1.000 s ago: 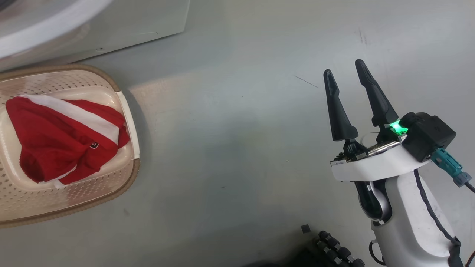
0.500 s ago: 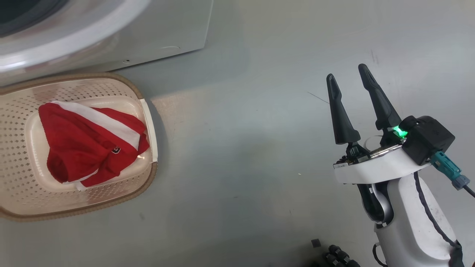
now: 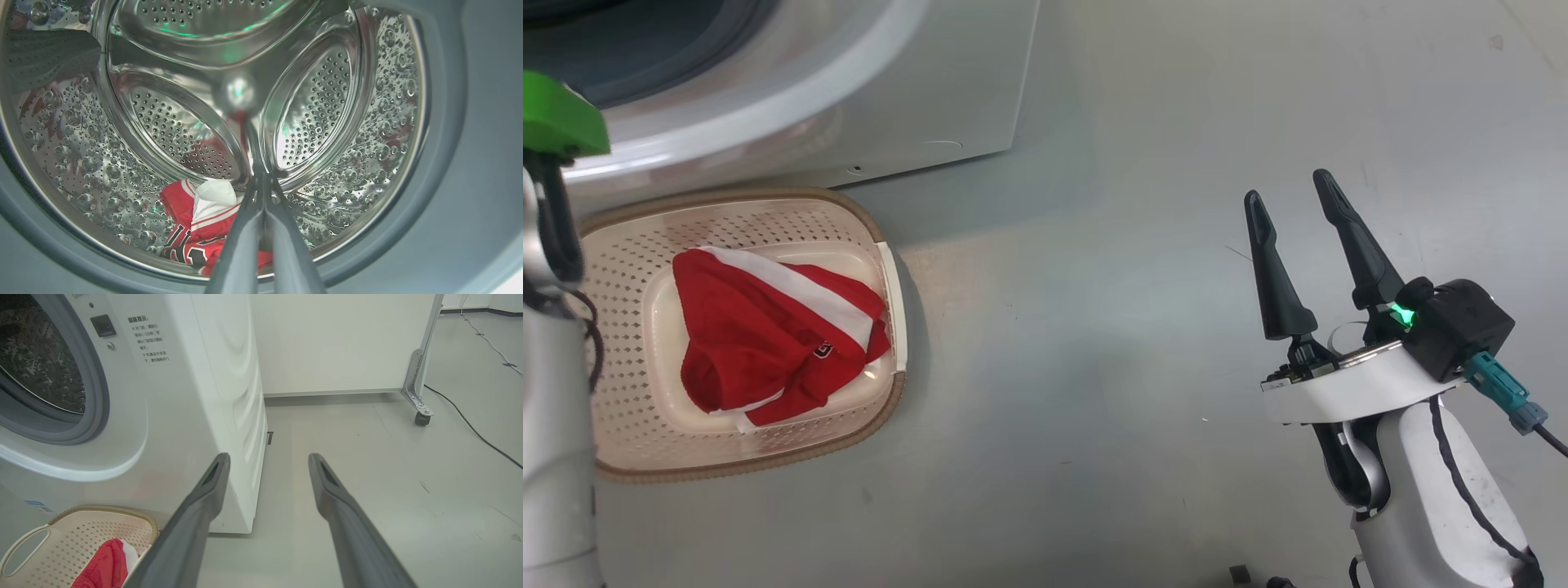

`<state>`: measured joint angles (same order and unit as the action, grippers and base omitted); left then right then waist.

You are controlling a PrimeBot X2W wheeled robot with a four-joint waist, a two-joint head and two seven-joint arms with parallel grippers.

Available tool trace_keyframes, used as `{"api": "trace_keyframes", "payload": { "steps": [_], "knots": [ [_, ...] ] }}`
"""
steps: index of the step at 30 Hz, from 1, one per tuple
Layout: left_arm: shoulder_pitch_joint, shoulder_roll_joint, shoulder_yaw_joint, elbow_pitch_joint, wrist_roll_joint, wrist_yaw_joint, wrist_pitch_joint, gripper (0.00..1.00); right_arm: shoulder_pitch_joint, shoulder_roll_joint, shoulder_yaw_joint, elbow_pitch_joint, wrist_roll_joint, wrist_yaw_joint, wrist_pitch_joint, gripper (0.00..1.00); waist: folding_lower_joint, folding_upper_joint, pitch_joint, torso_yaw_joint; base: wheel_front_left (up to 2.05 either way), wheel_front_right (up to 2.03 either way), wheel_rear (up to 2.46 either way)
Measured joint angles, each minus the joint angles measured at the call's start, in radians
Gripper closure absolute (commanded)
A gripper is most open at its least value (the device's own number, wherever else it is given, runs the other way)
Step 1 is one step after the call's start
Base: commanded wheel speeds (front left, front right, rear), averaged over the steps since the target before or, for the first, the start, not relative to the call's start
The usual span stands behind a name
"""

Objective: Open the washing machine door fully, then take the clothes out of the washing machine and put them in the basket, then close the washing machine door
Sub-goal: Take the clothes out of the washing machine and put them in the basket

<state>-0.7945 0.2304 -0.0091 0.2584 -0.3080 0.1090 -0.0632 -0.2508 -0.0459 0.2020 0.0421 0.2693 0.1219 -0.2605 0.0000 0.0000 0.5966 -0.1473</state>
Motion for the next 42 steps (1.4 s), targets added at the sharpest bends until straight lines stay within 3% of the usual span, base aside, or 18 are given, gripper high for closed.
{"api": "trace_keyframes", "payload": {
  "steps": [2, 3, 4, 24, 42],
  "knots": [
    [0.041, -0.017, -0.004, -0.011, 0.000, 0.000, -0.023, 0.55, 0.004, 0.000, -0.001, 0.001, -0.001, 0.000, 0.000, 0.00, 0.0000, 0.0000, -0.014, 0.007, 0.00, 0.00, 0.00],
    [0.061, -0.024, -0.008, -0.014, 0.000, 0.000, -0.033, 0.15, 0.008, 0.000, -0.002, 0.002, -0.005, 0.000, 0.000, 0.00, 0.0000, 0.0000, -0.021, 0.011, 0.00, 0.00, 0.00],
    [0.080, -0.030, -0.012, -0.018, 0.000, 0.000, -0.045, 0.00, 0.013, 0.000, -0.002, 0.005, -0.010, 0.000, 0.000, 0.00, 0.0000, 0.0000, -0.027, 0.015, 0.00, 0.00, 0.00],
    [0.432, -0.155, -0.061, -0.094, 0.011, 0.002, -0.166, 0.00, 0.078, -0.011, -0.026, 0.042, -0.043, 0.000, 0.000, 0.00, 0.0000, 0.0000, -0.187, 0.079, 0.00, 0.00, 0.00],
    [0.710, -0.174, -0.141, -0.124, 0.024, 0.005, -0.177, 0.00, 0.213, -0.014, -0.063, 0.077, -0.064, 0.000, 0.000, 0.00, 0.0000, 0.0000, -0.378, 0.146, 0.00, 0.00, 0.00]
  ]
}}
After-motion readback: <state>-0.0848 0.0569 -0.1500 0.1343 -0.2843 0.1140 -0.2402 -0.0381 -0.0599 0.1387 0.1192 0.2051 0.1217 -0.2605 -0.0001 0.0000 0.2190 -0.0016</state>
